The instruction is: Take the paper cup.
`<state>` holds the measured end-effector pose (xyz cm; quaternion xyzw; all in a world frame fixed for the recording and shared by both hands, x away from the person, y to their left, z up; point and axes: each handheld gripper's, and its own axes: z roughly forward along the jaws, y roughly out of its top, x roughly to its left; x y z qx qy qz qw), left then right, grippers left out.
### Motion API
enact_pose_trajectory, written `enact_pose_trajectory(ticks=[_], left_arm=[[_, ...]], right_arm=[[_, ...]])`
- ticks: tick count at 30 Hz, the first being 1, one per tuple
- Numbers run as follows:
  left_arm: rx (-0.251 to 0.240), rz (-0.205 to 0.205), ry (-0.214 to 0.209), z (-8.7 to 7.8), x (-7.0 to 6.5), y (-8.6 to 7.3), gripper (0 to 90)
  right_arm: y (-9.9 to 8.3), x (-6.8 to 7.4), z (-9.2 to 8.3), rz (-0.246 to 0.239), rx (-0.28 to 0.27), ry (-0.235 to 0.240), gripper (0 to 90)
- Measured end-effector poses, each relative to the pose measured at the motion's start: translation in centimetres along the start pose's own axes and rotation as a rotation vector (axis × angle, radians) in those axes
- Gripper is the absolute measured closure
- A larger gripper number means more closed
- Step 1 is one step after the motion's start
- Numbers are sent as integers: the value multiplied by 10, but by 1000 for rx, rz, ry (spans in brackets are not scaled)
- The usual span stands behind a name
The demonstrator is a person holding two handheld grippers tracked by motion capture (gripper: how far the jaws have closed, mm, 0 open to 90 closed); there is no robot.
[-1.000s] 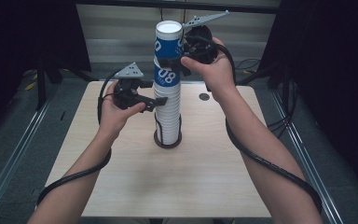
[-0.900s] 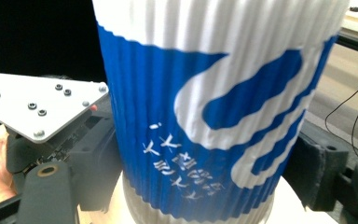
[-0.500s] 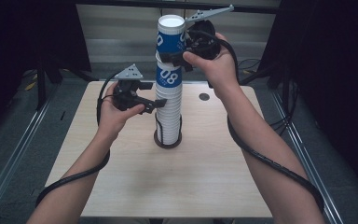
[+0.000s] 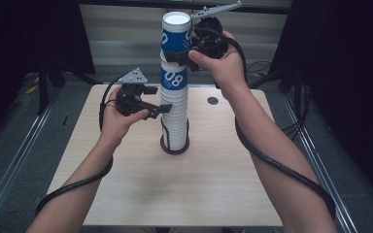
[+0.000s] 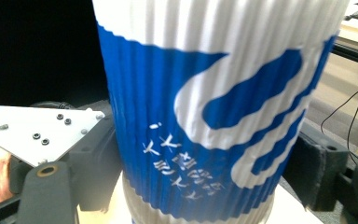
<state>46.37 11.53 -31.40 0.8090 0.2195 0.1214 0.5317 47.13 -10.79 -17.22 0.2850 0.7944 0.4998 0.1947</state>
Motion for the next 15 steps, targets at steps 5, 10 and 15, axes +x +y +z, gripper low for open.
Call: enact_pose_trajectory(ticks=[5,10,15], left_arm=[[0,5,-2,0,-1,0,154],[0,3,-1,-1,-1,-1,154],[8,12,-2,-1,-1,-3,154]], right_arm=[[-2,-2,-3,-6,1,-5,214],[-6,-5,-7,-4,4,-11,214],[-11,-9,-15,6,-1,-21,214]])
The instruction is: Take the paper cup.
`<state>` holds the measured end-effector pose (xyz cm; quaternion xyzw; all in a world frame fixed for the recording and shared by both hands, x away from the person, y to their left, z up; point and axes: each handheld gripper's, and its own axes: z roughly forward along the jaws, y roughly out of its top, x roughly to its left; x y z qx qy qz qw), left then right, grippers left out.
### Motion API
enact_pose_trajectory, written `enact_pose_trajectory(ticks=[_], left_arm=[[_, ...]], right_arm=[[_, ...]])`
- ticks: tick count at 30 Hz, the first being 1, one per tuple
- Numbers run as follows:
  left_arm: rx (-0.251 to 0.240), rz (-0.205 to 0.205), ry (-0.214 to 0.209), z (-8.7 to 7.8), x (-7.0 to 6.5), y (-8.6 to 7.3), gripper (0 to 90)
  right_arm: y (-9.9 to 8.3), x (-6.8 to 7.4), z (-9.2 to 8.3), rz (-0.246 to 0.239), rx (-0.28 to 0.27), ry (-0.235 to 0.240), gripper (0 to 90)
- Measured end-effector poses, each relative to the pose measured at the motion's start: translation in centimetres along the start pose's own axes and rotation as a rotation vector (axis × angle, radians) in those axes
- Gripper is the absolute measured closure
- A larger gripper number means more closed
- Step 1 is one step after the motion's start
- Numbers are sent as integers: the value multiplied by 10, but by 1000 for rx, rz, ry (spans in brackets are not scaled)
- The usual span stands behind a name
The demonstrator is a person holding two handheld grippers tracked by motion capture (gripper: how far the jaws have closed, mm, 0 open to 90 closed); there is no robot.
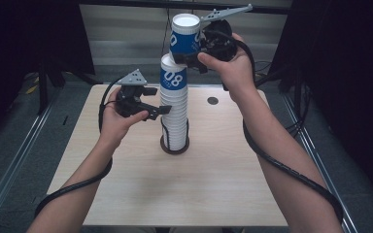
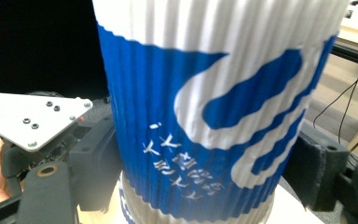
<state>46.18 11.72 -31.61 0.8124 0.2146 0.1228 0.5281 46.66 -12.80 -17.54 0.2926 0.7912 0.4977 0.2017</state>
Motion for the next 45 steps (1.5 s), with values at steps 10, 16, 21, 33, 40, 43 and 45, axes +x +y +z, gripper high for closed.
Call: enact_pose_trajectory(ticks=[10,16,21,33,40,43,45], left_arm=[[15,0,5,-4,1,-6,154],[18,-2,8,-4,1,-9,154],[24,-3,5,-4,1,-12,154],[39,9,5,-8,-3,-16,154],[71,8,6,-10,-5,-22,155],[89,10,1,-11,-6,-25,155],[107,11,-1,-11,-7,-27,155]], right_arm=[[-15,-14,-16,40,-22,-11,213],[-21,-23,-26,46,-26,-39,213],[-29,-30,-31,56,-22,-52,213],[-59,-38,-36,67,-2,-69,213],[-78,-40,-36,71,4,-73,213],[-85,-41,-36,74,6,-71,213],[-90,-41,-36,80,4,-68,213]])
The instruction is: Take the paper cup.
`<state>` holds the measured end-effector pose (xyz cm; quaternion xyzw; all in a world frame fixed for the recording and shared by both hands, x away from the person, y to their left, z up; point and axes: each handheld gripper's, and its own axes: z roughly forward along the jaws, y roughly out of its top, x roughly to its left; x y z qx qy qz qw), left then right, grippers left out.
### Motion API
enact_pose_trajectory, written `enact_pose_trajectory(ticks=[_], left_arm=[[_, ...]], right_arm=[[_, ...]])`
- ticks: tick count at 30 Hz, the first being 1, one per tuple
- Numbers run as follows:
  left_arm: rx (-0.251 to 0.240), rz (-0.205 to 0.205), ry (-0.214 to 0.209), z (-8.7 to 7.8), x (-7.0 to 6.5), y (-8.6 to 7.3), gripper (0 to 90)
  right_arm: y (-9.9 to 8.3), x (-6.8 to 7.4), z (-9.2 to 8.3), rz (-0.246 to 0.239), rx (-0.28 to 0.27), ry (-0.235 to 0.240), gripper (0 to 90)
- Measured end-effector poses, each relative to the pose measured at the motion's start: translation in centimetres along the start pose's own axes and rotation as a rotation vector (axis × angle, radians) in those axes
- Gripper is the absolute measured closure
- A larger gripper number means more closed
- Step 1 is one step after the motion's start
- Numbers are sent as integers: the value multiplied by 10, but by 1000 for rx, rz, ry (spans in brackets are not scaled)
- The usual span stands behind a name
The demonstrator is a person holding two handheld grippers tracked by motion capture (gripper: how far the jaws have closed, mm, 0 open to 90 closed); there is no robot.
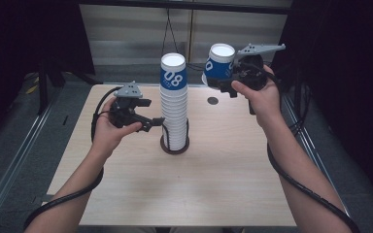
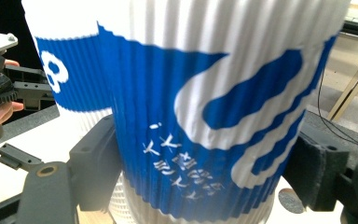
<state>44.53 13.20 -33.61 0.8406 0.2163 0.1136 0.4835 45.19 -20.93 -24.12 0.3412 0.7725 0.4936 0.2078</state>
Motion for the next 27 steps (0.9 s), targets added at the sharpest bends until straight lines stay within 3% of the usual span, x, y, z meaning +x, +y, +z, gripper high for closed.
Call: enact_pose_trajectory(ticks=[5,21,27], left_arm=[[59,-3,-12,2,-1,-5,156],[183,-4,-36,11,-8,-26,157],[194,-7,-41,12,-12,-31,159]], right_arm=[[-12,-1,1,-7,4,0,213],[-59,2,6,-2,26,32,213],[-74,4,9,-1,40,51,213]])
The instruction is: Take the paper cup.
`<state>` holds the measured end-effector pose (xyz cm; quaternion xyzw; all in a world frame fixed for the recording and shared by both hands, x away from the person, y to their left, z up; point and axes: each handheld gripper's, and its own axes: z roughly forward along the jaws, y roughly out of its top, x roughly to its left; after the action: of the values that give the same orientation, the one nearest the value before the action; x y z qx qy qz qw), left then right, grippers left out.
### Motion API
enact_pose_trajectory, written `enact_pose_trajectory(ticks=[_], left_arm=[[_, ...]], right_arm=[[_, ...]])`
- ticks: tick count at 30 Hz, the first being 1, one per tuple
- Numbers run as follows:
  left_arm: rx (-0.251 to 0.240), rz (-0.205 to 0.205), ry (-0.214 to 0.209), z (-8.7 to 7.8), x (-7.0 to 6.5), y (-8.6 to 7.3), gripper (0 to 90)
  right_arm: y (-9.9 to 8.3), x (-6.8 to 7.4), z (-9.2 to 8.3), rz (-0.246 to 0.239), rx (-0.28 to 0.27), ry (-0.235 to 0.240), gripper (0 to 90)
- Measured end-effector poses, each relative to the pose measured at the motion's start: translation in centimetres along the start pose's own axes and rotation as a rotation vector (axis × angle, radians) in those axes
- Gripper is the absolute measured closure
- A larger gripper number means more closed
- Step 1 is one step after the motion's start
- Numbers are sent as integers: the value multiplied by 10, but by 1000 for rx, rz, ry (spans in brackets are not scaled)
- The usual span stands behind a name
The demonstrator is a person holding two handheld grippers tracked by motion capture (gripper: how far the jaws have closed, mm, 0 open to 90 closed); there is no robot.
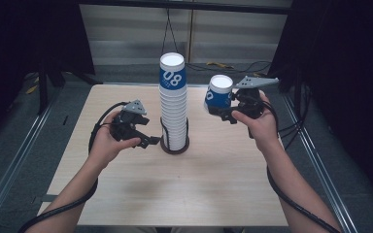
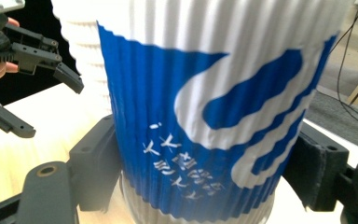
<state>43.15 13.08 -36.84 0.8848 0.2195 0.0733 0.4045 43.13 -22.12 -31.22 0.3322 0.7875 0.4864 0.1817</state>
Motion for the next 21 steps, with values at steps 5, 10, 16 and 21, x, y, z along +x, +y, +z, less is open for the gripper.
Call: enact_pose_trajectory(ticks=[5,10,16,21], left_arm=[[18,10,-3,1,-3,-4,159],[45,19,-8,2,-6,-7,159],[62,35,-13,2,-8,-9,159],[64,31,-17,5,-10,-11,159]], right_arm=[[-11,2,4,-6,13,17,214],[-24,4,9,-4,21,41,215],[-37,7,12,-17,49,60,216],[-44,11,12,-41,81,73,217]])
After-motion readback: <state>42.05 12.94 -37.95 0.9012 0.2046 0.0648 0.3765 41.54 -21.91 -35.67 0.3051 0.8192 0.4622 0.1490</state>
